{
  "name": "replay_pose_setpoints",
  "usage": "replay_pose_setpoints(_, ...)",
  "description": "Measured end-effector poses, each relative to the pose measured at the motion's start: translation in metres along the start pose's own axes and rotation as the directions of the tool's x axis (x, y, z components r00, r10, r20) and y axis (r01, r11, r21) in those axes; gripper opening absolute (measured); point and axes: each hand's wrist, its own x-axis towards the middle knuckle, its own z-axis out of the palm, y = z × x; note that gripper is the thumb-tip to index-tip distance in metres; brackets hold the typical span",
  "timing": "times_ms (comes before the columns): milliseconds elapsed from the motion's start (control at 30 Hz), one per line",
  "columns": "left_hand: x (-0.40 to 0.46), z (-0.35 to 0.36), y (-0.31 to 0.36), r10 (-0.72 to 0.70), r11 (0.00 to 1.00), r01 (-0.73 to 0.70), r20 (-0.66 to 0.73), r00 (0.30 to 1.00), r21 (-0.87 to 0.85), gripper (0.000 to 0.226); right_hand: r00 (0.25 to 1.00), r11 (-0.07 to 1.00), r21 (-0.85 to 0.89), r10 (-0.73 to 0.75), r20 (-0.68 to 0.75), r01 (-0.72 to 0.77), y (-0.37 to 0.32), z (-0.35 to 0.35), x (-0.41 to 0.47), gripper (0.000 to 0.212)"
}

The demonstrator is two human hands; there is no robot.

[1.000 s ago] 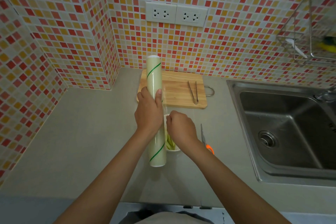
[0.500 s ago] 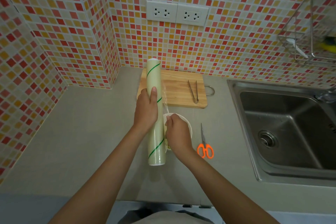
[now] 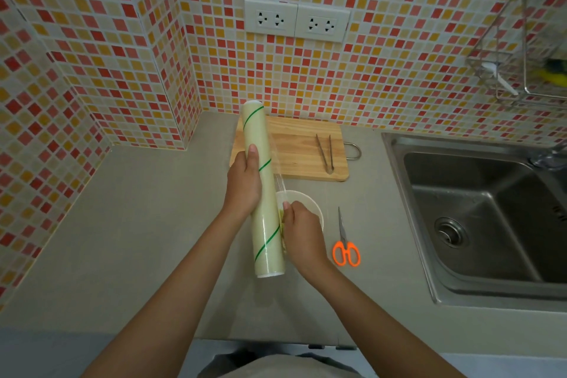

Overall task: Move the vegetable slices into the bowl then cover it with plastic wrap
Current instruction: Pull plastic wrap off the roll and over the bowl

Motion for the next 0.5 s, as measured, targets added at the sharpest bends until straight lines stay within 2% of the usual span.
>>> replay_pose_setpoints(67, 0.004, -0.003, -0.001, -0.028, 0.999, 0.028, 0.011, 1.000, -0.032, 0.044, 0.996, 0.992, -0.098, -0.086, -0.021, 0.083, 0.005, -0.001, 0.002, 0.030)
replay_pose_setpoints(133, 0.007, -0.005, -0.003, -0.084, 0.991, 0.088, 0.039, 0.996, -0.104, 0.046, 0.992, 0.988, -0.096, -0.125, -0.022, 0.123, 0.011, -0.005, 0.007, 0.028)
replay_pose_setpoints(200, 0.007, -0.006, -0.004, -0.153, 0.972, 0.162, 0.068, 0.986, -0.170, 0.047, 0.996, 0.993, 0.080, -0.090, -0.004, 0.090, 0.017, -0.010, 0.010, 0.035)
replay_pose_setpoints(300, 0.003, -0.004, -0.005, -0.191, 0.958, 0.209, 0.110, 0.975, -0.196, 0.048, 0.982, 0.876, 0.460, 0.072, 0.175, -0.146, 0.013, -0.015, 0.022, 0.051)
replay_pose_setpoints(367, -0.003, 0.000, -0.006, -0.184, 0.959, 0.211, 0.150, 0.971, -0.191, 0.051, 0.957, 0.810, 0.530, 0.128, 0.259, -0.252, 0.004, -0.018, 0.036, 0.057)
replay_pose_setpoints(433, -0.010, 0.006, -0.008, -0.175, 0.961, 0.207, 0.177, 0.968, -0.183, 0.054, 0.952, 0.778, 0.558, 0.174, 0.252, -0.290, -0.007, -0.021, 0.050, 0.051)
replay_pose_setpoints(500, -0.016, 0.008, -0.009, -0.187, 0.960, 0.221, 0.195, 0.963, -0.170, 0.057, 0.964, 0.769, 0.582, 0.179, 0.198, -0.263, -0.011, -0.019, 0.058, 0.043)
